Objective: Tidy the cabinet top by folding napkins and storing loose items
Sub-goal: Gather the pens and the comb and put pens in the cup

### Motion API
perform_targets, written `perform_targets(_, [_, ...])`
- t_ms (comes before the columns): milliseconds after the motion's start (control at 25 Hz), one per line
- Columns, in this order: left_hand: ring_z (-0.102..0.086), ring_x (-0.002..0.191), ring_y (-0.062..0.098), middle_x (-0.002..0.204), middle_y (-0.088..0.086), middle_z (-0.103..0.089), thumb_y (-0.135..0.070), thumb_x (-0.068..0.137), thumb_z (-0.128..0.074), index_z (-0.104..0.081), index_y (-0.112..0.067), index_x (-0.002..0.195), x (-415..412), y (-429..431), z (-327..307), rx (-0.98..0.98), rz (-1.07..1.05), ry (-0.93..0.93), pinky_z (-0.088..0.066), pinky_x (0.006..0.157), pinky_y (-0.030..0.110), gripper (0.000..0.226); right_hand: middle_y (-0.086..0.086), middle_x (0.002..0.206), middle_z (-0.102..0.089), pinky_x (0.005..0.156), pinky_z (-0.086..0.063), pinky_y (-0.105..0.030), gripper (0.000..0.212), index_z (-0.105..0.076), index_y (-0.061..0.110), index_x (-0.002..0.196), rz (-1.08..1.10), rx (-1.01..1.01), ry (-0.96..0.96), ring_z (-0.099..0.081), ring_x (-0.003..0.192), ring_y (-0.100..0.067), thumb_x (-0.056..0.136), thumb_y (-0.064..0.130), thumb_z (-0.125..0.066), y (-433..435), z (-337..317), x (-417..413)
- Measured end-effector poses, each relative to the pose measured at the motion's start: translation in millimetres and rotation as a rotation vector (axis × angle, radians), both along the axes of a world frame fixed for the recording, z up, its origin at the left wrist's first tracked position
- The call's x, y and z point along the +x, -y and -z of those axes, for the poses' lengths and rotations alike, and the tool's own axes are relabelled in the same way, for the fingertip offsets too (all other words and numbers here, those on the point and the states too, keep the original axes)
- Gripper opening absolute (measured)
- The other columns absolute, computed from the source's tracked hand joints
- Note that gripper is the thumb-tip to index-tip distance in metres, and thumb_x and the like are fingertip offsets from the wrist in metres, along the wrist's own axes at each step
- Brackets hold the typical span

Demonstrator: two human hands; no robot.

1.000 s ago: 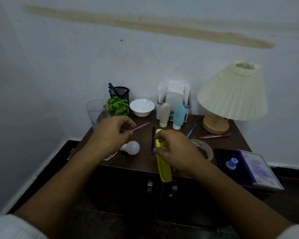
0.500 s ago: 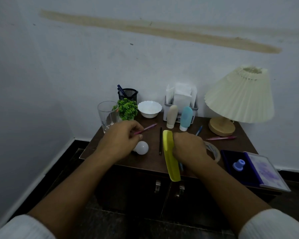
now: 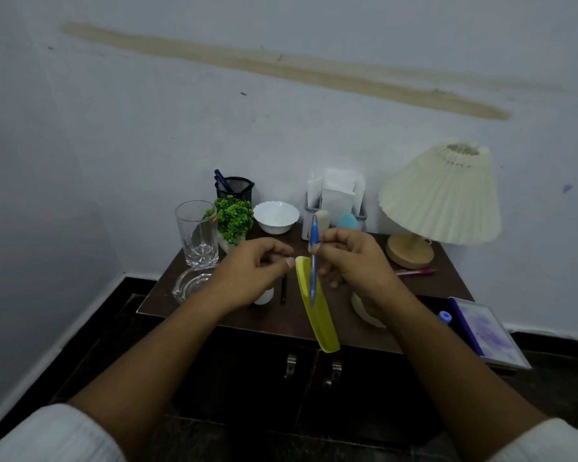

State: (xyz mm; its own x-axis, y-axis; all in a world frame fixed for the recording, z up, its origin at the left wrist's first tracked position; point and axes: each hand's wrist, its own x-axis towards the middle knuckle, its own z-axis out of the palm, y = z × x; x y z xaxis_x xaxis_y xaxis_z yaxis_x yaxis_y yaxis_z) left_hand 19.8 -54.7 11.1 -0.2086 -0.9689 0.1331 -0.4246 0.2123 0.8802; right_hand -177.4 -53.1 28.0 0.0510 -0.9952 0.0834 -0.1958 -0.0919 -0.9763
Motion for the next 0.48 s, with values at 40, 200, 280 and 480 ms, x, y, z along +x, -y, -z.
perform_targets(40, [-0.072, 0.088, 0.018, 0.095, 0.005, -0.075, -0.027, 0.094, -0.069, -0.069, -0.022, 0.116, -1.8, -0.2, -0.8, 0.046, 0.041, -0.029, -0.060, 0.079, 0.040, 0.023, -0.014, 0.073, -0.064, 0.042, -0.046, -0.025, 0.012, -0.069, 0.004, 0.104, -0.013, -0.013, 0.010, -0.060, 0.055, -0.011, 0.092, 0.006, -0.068, -0.9, 0.6, 0.4])
perform_targets(200, [-0.069, 0.077, 0.018, 0.085, 0.011, -0.077, -0.017, 0.092, -0.071, -0.074, -0.018, 0.098, -5.4, 2.0, -3.1, 0.145, 0.215, 0.046, -0.057, 0.079, 0.043, 0.007, -0.007, 0.067, -0.065, 0.045, -0.046, -0.026, 0.014, -0.066, 0.001, 0.103, -0.008, 0.000, 0.074, -0.059, 0.056, -0.014, 0.091, 0.006, -0.069, -1.9, 3.0, 5.6])
perform_targets(280, [-0.069, 0.074, 0.018, 0.081, 0.008, -0.077, -0.014, 0.093, -0.069, -0.074, -0.014, 0.094, -4.5, 2.9, -6.4, 0.171, 0.194, -0.020, -0.057, 0.069, 0.037, 0.005, -0.005, 0.069, -0.067, 0.047, -0.046, -0.027, 0.014, -0.063, 0.005, 0.104, 0.042, 0.017, 0.189, -0.059, 0.058, -0.017, 0.090, 0.003, -0.068, 0.4, 0.7, 6.2])
perform_targets(480, [-0.066, 0.065, 0.014, 0.076, 0.007, -0.074, -0.011, 0.090, -0.071, -0.076, -0.008, 0.094, 10.4, 14.0, -13.9, 0.159, -0.040, -0.434, -0.056, 0.056, 0.024, 0.007, -0.010, 0.075, -0.065, 0.048, -0.050, -0.028, 0.018, -0.061, 0.014, 0.091, 0.067, 0.068, 0.433, -0.062, 0.059, -0.018, 0.085, -0.002, -0.067, 11.1, -4.2, -6.6])
